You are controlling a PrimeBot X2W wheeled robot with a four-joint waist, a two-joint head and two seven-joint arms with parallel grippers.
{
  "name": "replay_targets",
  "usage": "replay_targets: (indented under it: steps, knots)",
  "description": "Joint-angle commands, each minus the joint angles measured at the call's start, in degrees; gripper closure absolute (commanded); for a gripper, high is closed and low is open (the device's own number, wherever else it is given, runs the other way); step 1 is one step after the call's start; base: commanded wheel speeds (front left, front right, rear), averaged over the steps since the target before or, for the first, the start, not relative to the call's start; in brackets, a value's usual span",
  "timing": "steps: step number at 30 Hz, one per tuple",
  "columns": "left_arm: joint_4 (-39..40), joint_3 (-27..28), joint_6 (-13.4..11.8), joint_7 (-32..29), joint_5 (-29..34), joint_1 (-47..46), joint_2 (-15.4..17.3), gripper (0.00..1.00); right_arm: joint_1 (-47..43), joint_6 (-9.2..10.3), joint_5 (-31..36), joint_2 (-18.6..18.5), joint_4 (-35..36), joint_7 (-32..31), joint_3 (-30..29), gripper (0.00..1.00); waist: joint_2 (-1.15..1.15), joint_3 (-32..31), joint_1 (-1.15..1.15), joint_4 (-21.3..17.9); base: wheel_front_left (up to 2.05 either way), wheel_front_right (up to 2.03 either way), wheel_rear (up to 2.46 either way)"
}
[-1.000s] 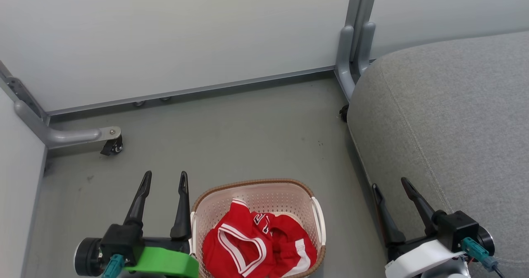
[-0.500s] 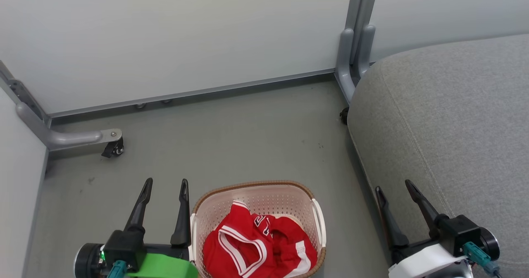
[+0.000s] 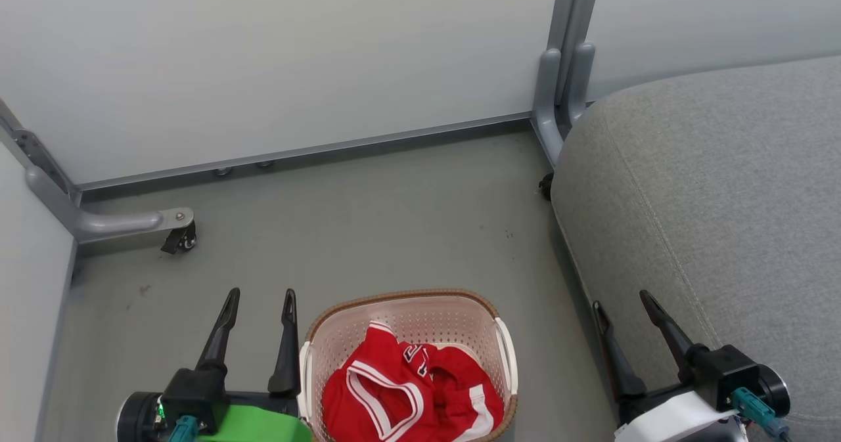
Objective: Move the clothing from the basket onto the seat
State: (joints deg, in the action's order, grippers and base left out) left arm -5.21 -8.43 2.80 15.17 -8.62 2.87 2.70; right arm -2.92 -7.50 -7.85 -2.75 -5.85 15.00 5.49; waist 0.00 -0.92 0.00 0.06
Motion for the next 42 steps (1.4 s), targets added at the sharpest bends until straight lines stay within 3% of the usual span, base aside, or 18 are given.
replay_targets:
  steps: [1,12,18,25,35,42]
  knots:
    - [0.0,0.2,0.1,0.0,-0.2,0.7,0.3,0.00,-0.7,0.02,0.3,-0.2,0.0,0.3,0.1,0.00,0.00,0.0,0.00,-0.1,0.00,0.00,0.00]
    - [-1.0,1.1,-0.8,0.0,0.0,-0.2,0.3,0.00,0.8,0.02,0.0,-0.2,1.0,0.3,0.5,0.00,0.00,3.7,0.00,-1.0,0.00,0.00,0.00]
    - [-2.4,0.7,-0.3,0.0,1.8,-4.6,0.3,0.00,4.9,0.02,0.4,-0.2,2.1,0.3,0.5,0.00,0.00,12.6,0.00,-1.7,0.00,0.00,0.00]
    - [-7.9,-1.0,2.2,0.0,7.2,-12.1,1.0,0.00,11.4,0.02,1.2,-0.2,3.3,0.3,0.2,0.00,0.00,23.5,0.00,-2.9,0.00,0.00,0.00]
    - [-19.4,-9.4,3.8,0.0,13.0,-26.5,5.5,0.00,19.5,0.02,1.0,-0.2,5.2,0.3,0.5,0.00,0.00,37.1,0.00,-5.5,0.00,0.00,0.00]
    - [-30.6,-19.1,4.1,0.0,18.7,-36.4,9.9,0.00,23.8,0.02,0.0,-0.2,7.1,0.3,1.9,0.00,0.00,44.9,0.00,-8.0,0.00,0.00,0.00]
